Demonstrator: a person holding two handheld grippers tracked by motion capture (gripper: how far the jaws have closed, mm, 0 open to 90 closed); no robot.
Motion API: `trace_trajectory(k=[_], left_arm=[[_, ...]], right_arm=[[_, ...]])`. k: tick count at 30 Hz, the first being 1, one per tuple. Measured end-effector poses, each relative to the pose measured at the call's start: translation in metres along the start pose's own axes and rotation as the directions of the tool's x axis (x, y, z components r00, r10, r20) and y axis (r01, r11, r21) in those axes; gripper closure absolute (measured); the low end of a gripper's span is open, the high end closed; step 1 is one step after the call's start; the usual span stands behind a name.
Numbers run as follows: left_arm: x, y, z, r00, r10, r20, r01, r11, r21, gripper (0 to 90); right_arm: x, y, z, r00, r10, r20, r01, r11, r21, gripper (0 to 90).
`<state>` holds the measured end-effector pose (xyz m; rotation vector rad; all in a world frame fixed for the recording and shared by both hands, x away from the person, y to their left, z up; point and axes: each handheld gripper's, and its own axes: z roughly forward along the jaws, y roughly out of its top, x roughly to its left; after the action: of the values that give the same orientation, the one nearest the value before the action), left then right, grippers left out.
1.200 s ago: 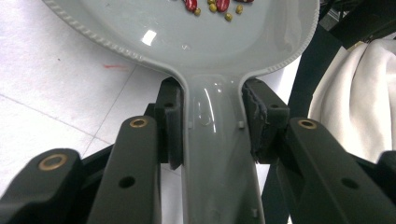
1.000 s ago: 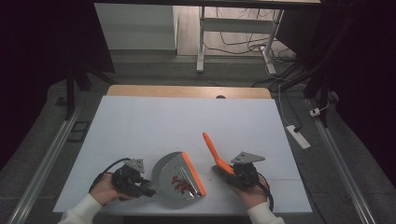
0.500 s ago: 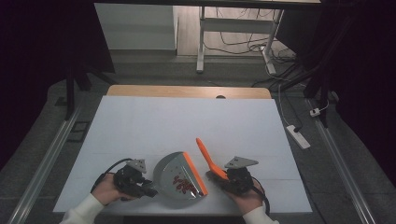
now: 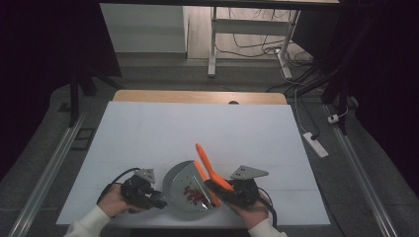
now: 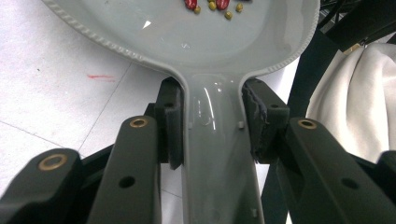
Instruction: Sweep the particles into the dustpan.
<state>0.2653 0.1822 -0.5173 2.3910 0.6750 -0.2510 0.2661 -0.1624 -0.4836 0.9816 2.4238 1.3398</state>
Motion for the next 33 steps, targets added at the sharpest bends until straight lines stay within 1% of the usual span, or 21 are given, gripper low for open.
trace_trajectory(k=[3,4,6,8,11,14,19,22,26,33], left_arm=[[0.001,0.000,0.000,1.0000,-0.001,0.003,0.001,1.0000,0.003,61.8],[0.001,0.000,0.000,1.0000,-0.001,0.003,0.001,1.0000,0.004,61.8],[0.001,0.000,0.001,1.0000,-0.001,0.001,0.001,1.0000,0.002,61.8],[0.001,-0.001,0.001,1.0000,-0.001,0.002,0.001,1.0000,-0.001,61.8],[0.001,-0.001,0.000,1.0000,0.002,0.004,-0.002,0.9999,-0.011,61.7],[0.001,-0.002,0.001,1.0000,0.001,0.006,-0.001,0.9999,-0.014,61.8],[0.002,-0.002,0.000,1.0000,-0.002,0.005,0.002,0.9998,-0.022,61.7],[0.002,-0.002,-0.001,0.9999,-0.004,-0.011,0.004,0.9996,-0.028,61.7],[0.003,-0.002,-0.004,0.9993,-0.017,-0.033,0.015,0.9981,-0.059,61.7],[0.004,-0.003,-0.008,0.9952,-0.060,-0.077,0.051,0.9929,-0.107,61.7]], right_arm=[[-0.014,-0.001,-0.008,0.9981,0.024,0.057,-0.023,1.000,-0.010,70.3],[-0.019,-0.002,-0.010,0.9969,0.035,0.071,-0.034,0.999,-0.009,70.3],[-0.025,-0.004,-0.012,0.9953,0.040,0.088,-0.040,0.999,-0.002,70.4],[-0.030,-0.006,-0.012,0.9947,0.052,0.089,-0.053,0.999,0.004,70.3],[-0.032,-0.007,-0.010,0.9948,0.051,0.088,-0.053,0.998,0.019,70.3],[-0.032,-0.007,-0.009,0.9959,0.035,0.084,-0.037,0.999,0.023,70.4],[-0.033,-0.006,-0.010,0.9967,0.012,0.080,-0.014,1.000,0.013,70.4],[-0.036,-0.005,-0.013,0.9967,-0.002,0.081,0.002,1.000,0.001,70.4],[-0.041,-0.004,-0.019,0.9964,-0.011,0.085,0.013,1.000,-0.020,70.4],[-0.053,-0.005,-0.025,0.9957,-0.014,0.091,0.017,0.999,-0.030,70.3]])
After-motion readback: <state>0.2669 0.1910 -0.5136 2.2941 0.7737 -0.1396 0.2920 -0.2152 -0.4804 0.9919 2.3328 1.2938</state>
